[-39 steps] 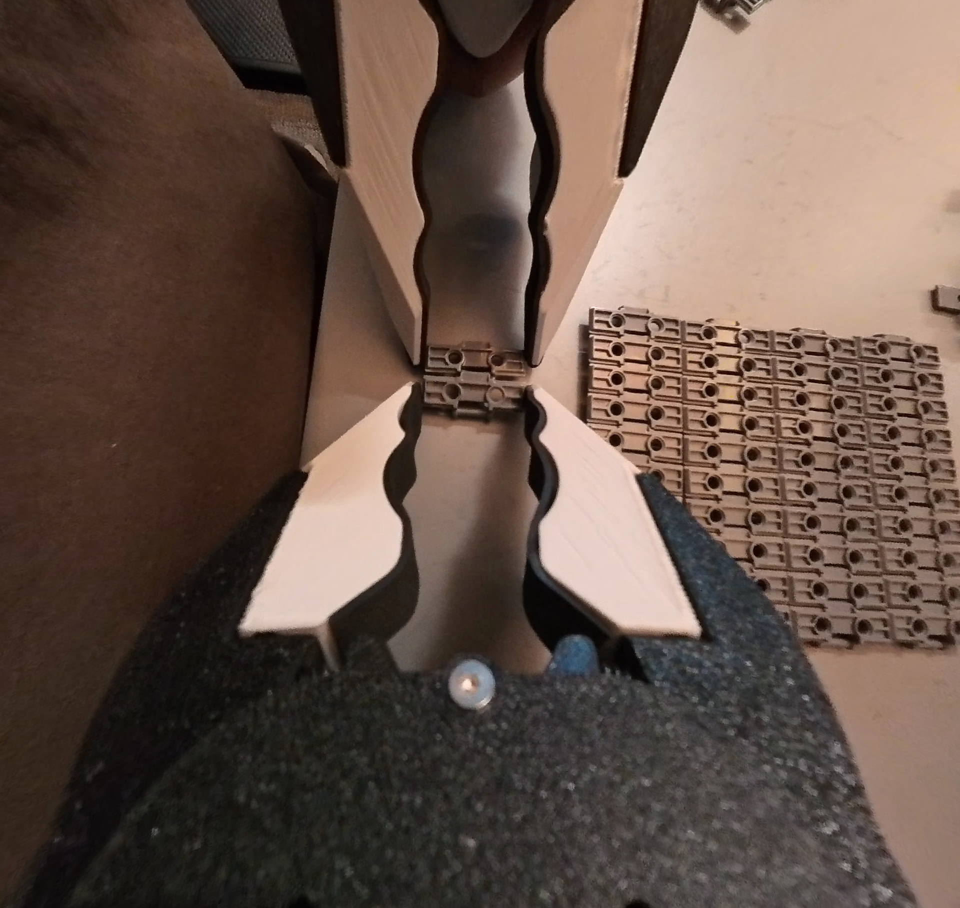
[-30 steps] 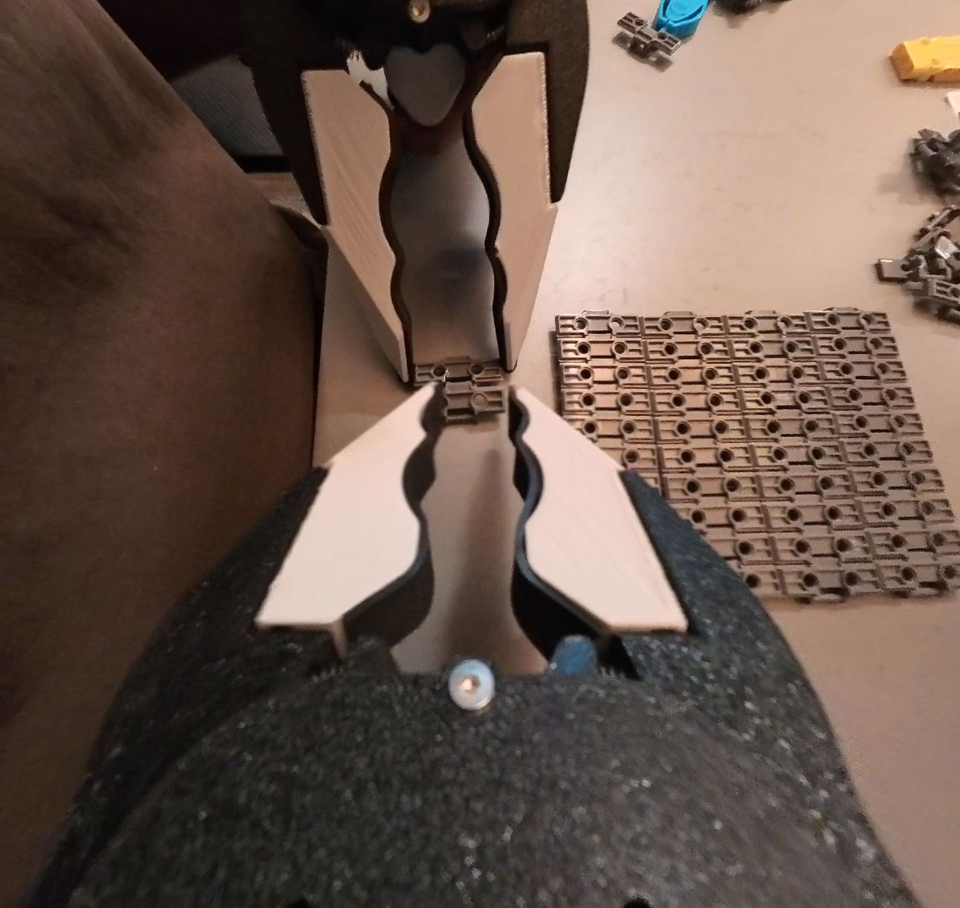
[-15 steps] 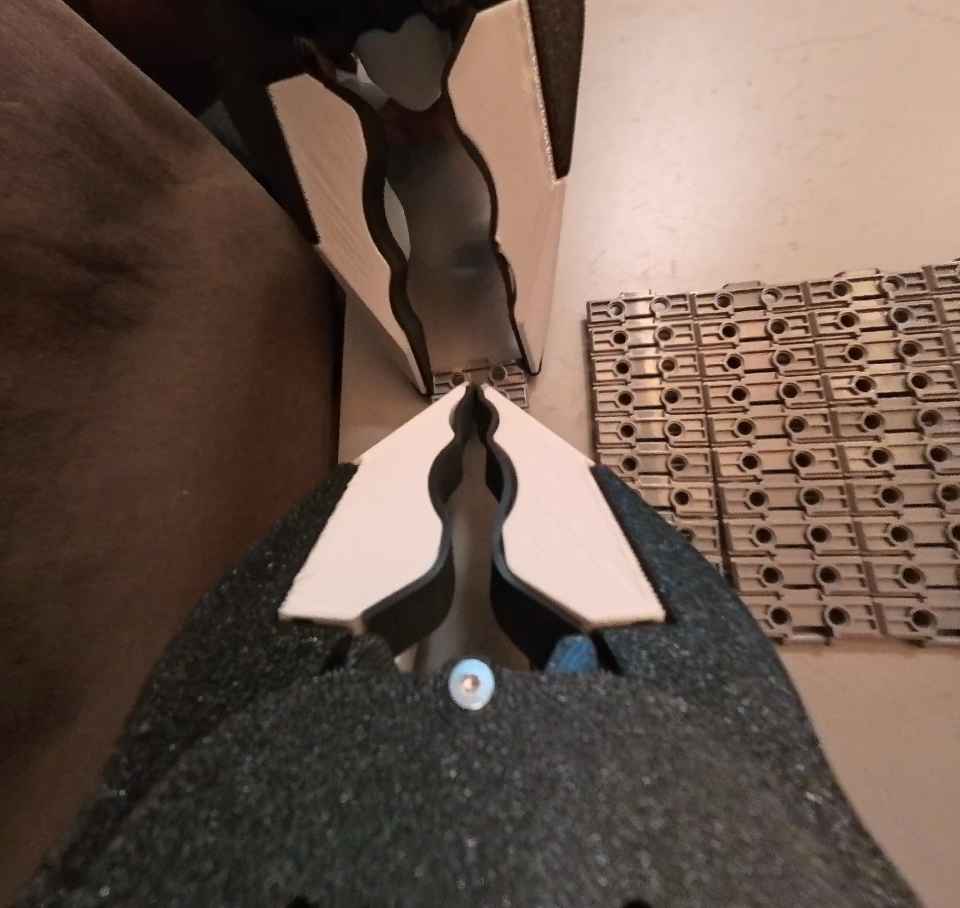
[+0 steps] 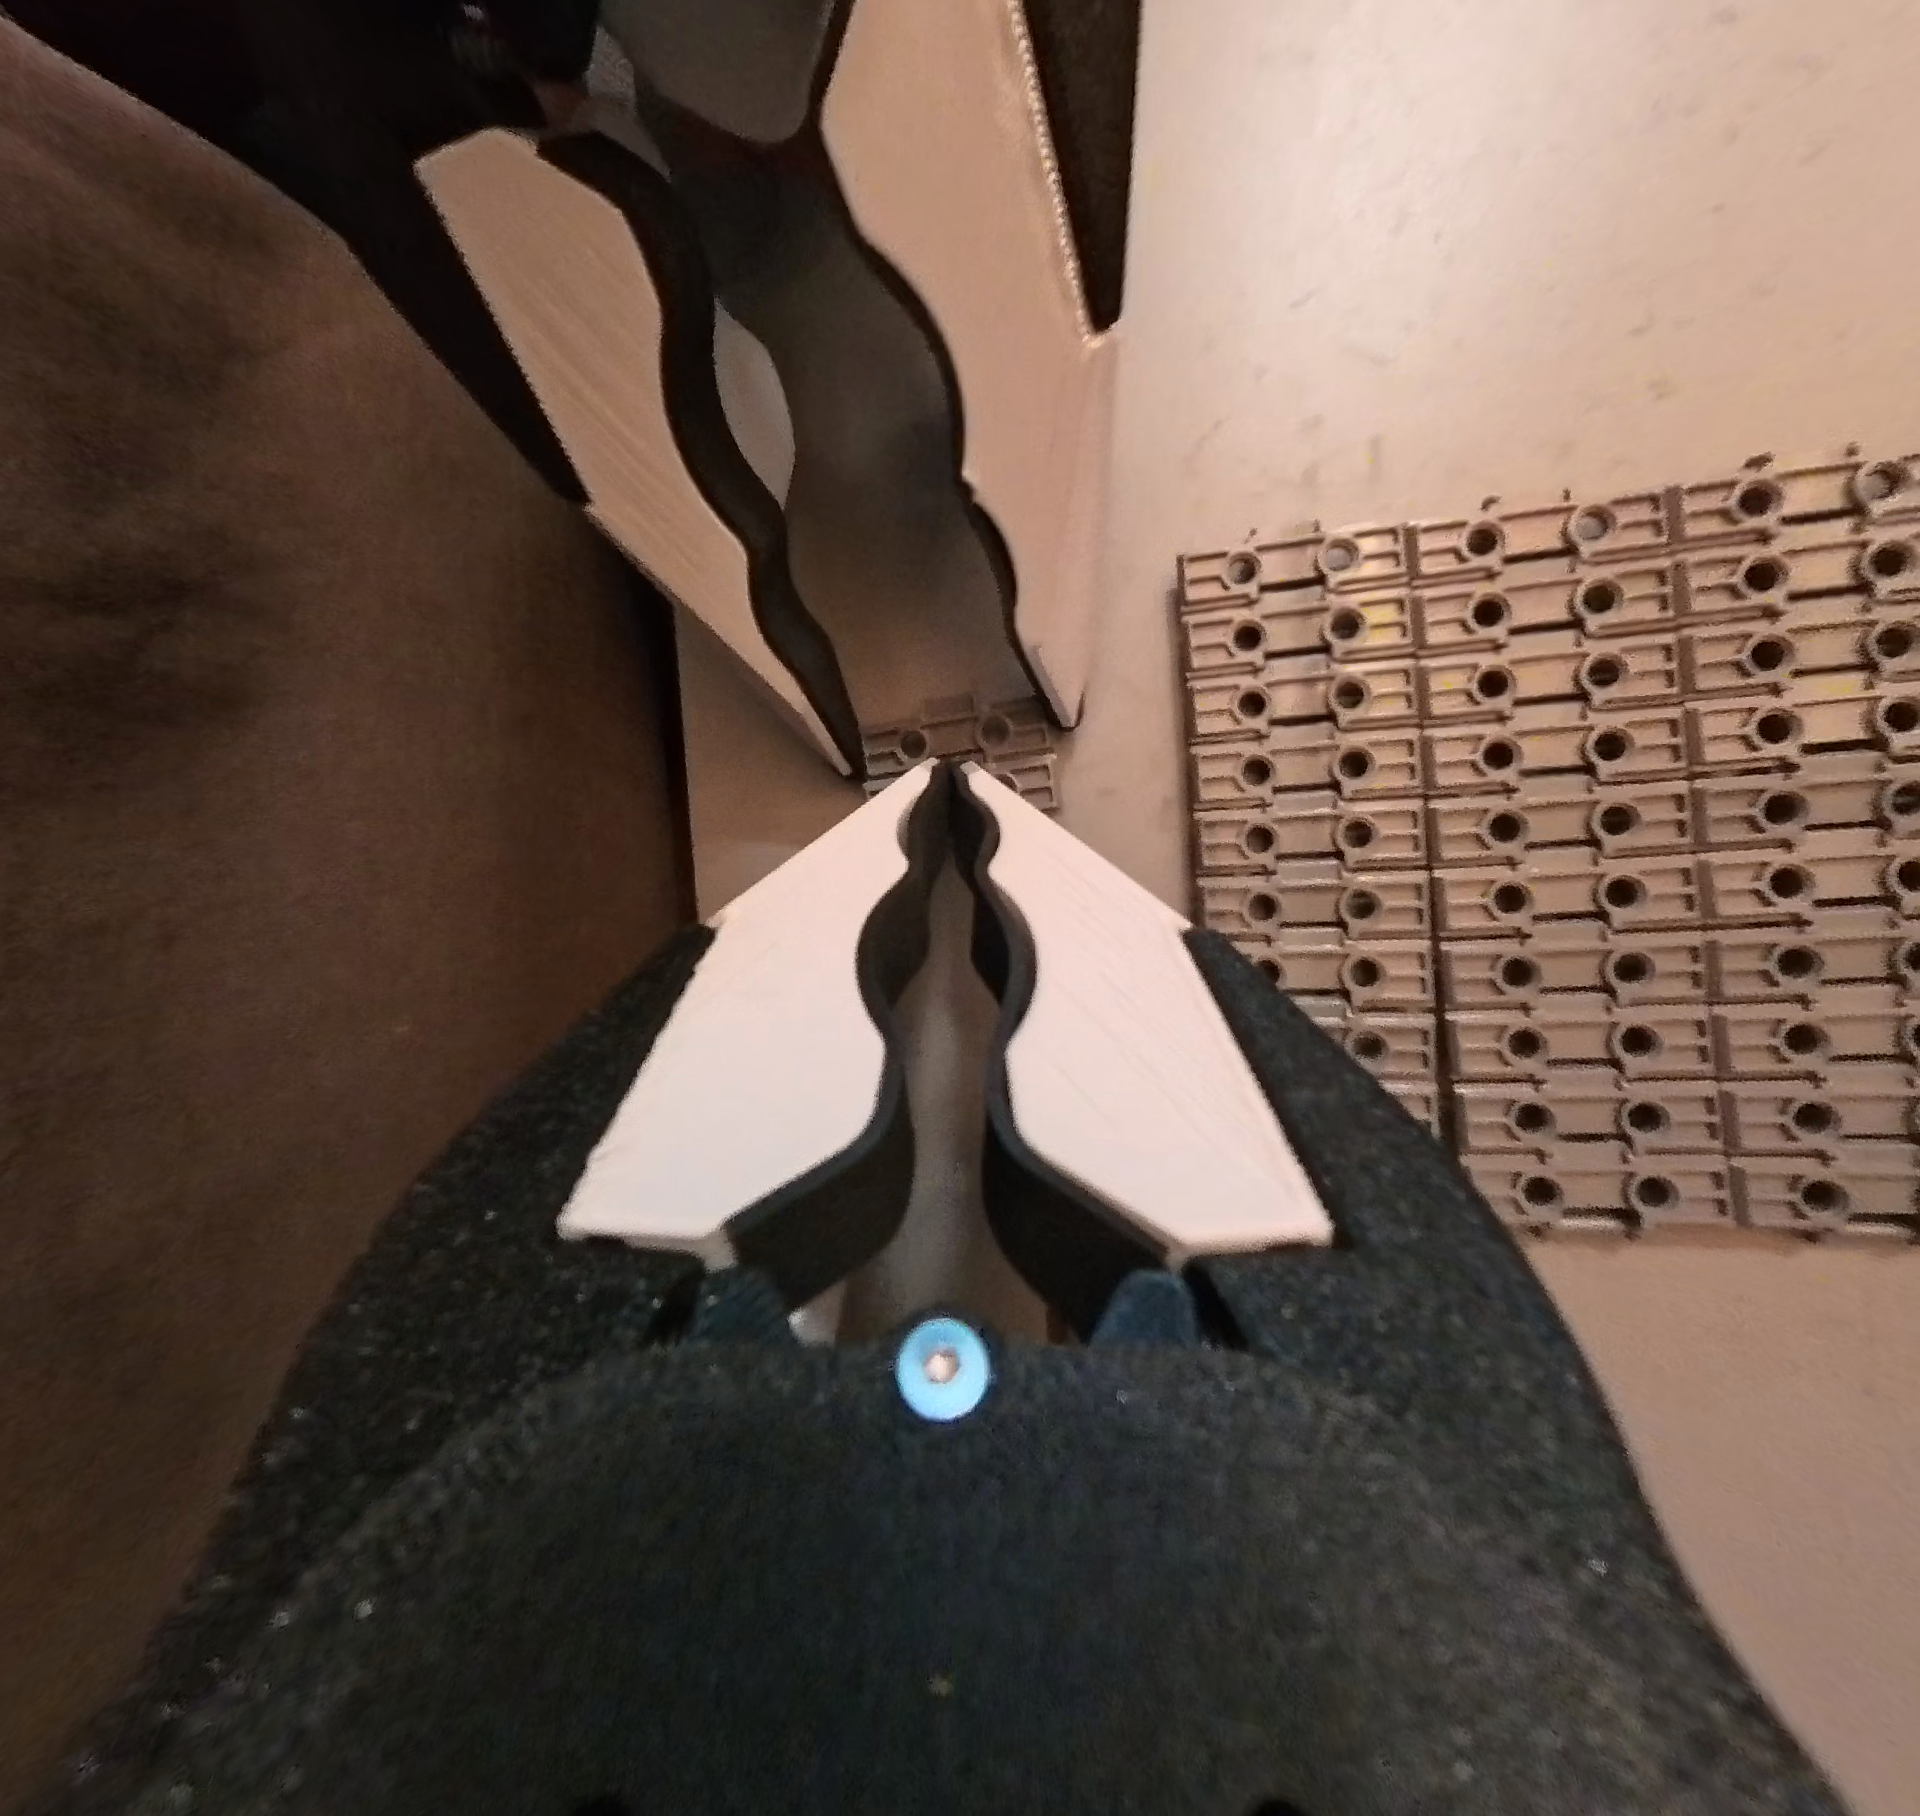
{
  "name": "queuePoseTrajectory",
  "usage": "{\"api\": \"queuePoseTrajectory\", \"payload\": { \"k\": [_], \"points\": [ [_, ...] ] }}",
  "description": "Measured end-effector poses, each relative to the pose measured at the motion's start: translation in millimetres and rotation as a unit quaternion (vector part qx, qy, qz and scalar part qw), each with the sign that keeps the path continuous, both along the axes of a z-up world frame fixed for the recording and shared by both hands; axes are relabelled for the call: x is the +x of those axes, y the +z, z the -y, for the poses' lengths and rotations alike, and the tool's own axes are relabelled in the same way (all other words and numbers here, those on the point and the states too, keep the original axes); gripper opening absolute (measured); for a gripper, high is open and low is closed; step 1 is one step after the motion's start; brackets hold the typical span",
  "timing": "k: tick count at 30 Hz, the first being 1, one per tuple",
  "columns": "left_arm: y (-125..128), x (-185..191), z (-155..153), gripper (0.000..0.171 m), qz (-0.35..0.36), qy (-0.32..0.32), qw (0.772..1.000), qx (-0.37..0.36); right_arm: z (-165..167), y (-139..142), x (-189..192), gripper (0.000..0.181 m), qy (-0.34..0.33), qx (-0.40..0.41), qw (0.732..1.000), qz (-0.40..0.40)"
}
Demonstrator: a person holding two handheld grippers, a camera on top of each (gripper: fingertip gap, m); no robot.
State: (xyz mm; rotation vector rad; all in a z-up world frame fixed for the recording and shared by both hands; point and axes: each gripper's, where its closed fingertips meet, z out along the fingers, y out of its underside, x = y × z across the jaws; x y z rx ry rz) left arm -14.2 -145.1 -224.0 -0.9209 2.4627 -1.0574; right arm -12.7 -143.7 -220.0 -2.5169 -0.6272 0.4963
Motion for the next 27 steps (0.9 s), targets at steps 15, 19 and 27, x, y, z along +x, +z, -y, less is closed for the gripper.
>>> {"api": "queuePoseTrajectory", "payload": {
  "k": [15,19,27],
  "points": [
    [-1,0,-4,0.038,-0.011,0.012,1.000,0.004,4,4,-4,0.009,0.007,0.020,1.000,-0.015],
    [1,0,-11,0.038,-0.011,0.021,1.000,0.014,14,12,2,0.017,-0.029,0.017,0.997,-0.073],
    [28,7,-26,0.048,0.008,0.045,0.999,-0.006,20,21,18,0.021,-0.067,0.070,0.992,-0.077]
  ]
}}
